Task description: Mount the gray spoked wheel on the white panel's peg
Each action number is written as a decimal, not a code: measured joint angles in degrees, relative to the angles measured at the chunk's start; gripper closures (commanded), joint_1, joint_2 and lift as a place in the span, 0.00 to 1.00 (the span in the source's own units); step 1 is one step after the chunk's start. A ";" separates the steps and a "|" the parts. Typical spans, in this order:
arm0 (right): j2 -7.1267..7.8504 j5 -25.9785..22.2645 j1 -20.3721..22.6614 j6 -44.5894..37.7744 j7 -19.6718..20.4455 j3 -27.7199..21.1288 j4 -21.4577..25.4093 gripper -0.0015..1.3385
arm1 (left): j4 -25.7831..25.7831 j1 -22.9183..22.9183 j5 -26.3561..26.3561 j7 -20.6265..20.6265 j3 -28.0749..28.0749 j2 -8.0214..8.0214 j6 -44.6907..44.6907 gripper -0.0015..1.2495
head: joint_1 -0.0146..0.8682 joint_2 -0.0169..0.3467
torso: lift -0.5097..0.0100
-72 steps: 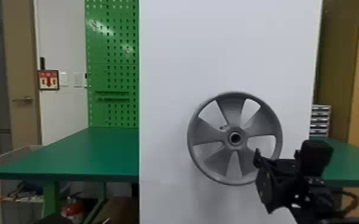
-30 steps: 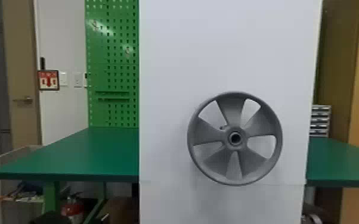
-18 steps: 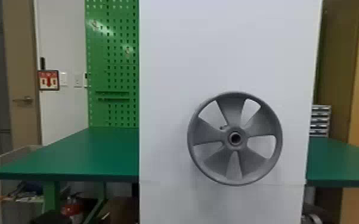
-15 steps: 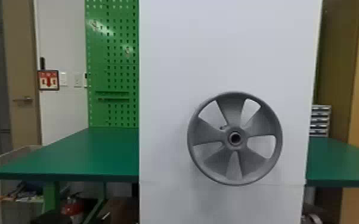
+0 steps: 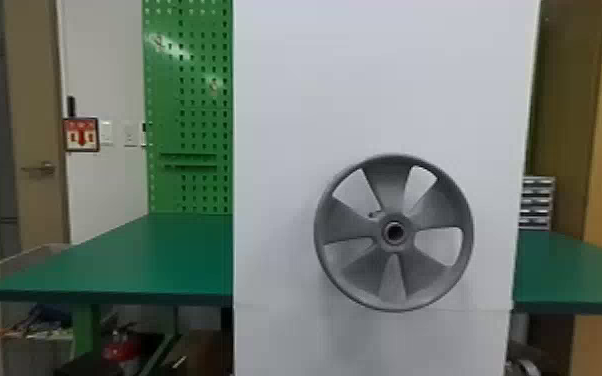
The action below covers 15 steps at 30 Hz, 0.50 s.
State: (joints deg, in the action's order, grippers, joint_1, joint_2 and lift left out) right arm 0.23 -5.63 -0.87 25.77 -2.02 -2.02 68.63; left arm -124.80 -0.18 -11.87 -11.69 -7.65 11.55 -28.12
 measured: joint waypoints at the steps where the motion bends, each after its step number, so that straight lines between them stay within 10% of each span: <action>1: 0.00 0.00 0.02 0.12 0.00 -0.01 -0.09 0.00 | 0.00 0.00 0.01 0.00 -0.02 -0.01 0.00 0.40 | 0.16 0.03 | 0.20; 15: 0.05 -0.16 0.01 0.69 0.00 0.05 -0.77 0.00 | 0.00 0.00 0.06 0.00 -0.08 -0.12 0.00 0.40 | 0.16 0.03 | 0.20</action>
State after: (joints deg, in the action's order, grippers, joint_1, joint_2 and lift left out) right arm 0.28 -5.79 -0.87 26.45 -2.02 -1.96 67.86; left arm -124.80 -0.18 -11.80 -11.69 -7.74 11.43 -28.12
